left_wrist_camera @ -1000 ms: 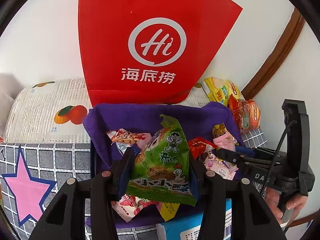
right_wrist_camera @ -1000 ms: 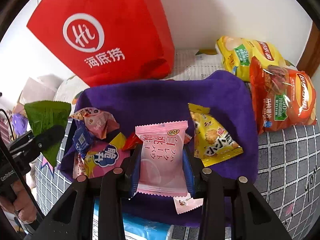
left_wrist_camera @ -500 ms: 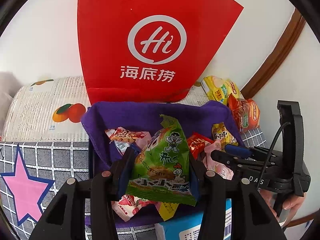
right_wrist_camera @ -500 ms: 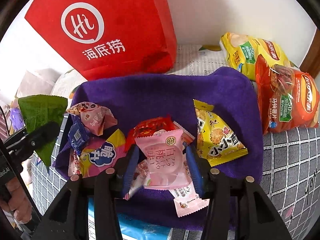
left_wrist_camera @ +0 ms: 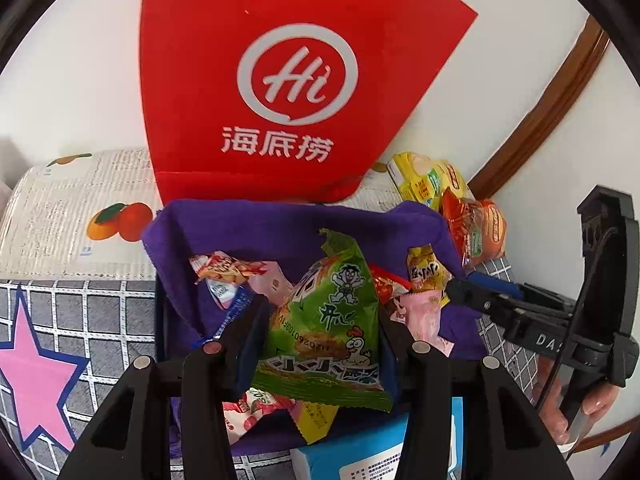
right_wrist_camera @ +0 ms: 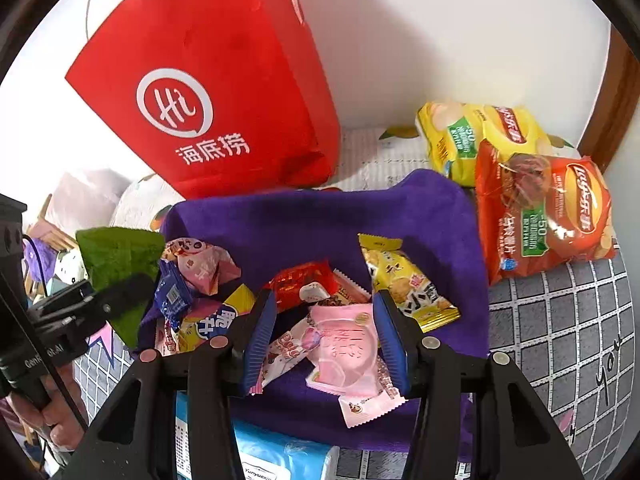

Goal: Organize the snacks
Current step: 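Open both tools to release the pink packet and green bag onto the towel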

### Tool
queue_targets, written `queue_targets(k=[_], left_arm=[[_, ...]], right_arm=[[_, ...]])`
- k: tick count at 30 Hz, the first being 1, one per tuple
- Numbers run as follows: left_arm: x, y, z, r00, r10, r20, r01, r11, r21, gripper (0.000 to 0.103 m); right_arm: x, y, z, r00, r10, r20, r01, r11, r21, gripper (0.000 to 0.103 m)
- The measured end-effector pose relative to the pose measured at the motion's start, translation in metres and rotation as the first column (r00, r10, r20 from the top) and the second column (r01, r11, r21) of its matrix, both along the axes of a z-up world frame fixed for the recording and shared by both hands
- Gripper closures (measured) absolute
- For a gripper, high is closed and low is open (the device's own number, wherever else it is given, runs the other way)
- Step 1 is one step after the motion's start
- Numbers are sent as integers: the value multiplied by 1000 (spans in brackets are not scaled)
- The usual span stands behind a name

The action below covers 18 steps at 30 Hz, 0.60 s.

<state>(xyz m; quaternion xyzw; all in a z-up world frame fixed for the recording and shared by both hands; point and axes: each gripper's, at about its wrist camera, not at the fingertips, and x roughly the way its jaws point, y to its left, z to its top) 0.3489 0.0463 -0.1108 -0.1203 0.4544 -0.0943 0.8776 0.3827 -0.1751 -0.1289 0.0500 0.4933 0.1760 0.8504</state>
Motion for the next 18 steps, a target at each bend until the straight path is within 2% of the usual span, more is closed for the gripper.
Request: queue_targets(k=[9,18], left_arm=[[7,-7,-12,998,-3,-59,5,999,36,56],[10,-4,-13,999,9,-50,-8,1000,22,56]], right_arm=[[-2,3,3,1000,2,8,-2,1000,-18,53],[-4,10,2,1000,23,10,-22,999,-47,53]])
